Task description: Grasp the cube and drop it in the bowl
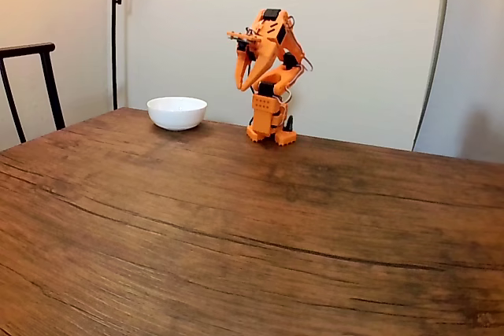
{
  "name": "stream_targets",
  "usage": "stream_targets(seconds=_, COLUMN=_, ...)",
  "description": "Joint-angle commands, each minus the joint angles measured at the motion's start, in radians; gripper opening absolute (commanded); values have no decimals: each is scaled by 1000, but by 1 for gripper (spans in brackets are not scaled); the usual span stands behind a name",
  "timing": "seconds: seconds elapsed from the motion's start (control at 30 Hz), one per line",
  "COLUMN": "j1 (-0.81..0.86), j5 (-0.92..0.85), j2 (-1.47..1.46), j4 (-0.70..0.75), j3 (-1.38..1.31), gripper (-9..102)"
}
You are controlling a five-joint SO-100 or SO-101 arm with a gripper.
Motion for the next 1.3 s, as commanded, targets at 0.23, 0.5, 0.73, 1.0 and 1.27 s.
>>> stream_targets(seconds=0.23, j1=-9, j5=18, j2=288, j4=3, j3=138, gripper=0)
stream_targets(seconds=0.5, j1=-158, j5=-57, j2=433, j4=-14, j3=325, gripper=0)
stream_targets(seconds=0.73, j1=-276, j5=-124, j2=433, j4=-95, j3=446, gripper=0)
stream_targets(seconds=1.0, j1=-265, j5=-129, j2=433, j4=-275, j3=683, gripper=0)
stream_targets(seconds=1.27, j1=-265, j5=-152, j2=431, j4=-308, j3=827, gripper=0)
